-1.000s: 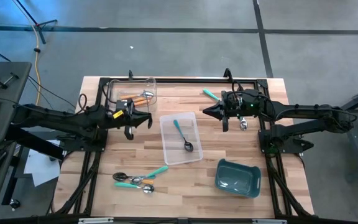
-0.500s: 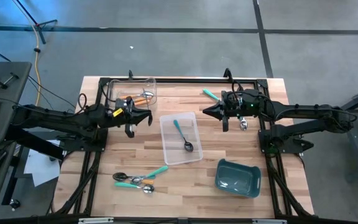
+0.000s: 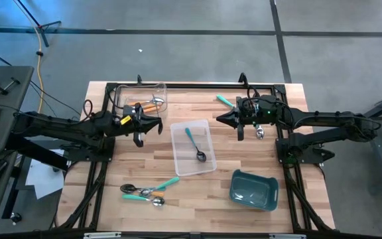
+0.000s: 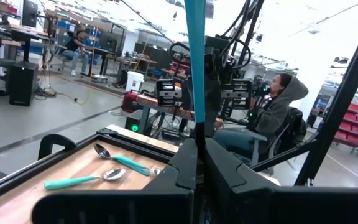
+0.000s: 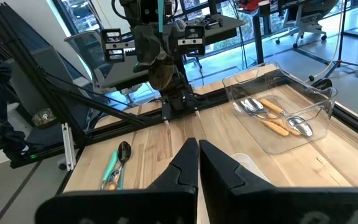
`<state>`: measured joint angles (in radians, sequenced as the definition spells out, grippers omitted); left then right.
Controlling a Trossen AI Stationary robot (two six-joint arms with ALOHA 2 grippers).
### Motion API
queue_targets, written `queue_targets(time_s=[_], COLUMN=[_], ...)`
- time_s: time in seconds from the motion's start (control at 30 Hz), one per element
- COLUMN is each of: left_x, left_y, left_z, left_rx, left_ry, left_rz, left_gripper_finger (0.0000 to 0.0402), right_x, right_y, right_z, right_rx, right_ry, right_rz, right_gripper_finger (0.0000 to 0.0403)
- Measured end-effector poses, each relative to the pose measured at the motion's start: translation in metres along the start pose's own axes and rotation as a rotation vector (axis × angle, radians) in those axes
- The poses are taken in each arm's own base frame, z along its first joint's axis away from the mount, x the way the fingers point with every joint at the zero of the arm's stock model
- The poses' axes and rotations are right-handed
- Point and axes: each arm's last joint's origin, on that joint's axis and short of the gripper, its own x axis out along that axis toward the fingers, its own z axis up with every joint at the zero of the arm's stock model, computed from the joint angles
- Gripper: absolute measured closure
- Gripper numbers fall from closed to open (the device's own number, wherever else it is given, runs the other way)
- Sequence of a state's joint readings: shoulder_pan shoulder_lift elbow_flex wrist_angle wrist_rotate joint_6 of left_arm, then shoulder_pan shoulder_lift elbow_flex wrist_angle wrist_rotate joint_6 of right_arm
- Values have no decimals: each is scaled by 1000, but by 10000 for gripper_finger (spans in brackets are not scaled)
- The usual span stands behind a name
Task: Sort silverware by color (type)
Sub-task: Put the blue spoon into the white transparent bin
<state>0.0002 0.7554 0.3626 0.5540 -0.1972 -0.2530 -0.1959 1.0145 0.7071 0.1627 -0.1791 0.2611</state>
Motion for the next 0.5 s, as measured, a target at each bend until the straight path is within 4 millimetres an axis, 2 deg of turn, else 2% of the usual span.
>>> queue_targets(time_s=[0.5], left_x=[0], left_y=[0], left_z=[0], left_rx=[-24], left_ry=[2], left_rz=[0], left_gripper_finger=[401], right_x=[0], right_y=[0], right_z=[2], right_rx=[-4], right_ry=[-21], right_rz=[5], right_gripper_finger=[403])
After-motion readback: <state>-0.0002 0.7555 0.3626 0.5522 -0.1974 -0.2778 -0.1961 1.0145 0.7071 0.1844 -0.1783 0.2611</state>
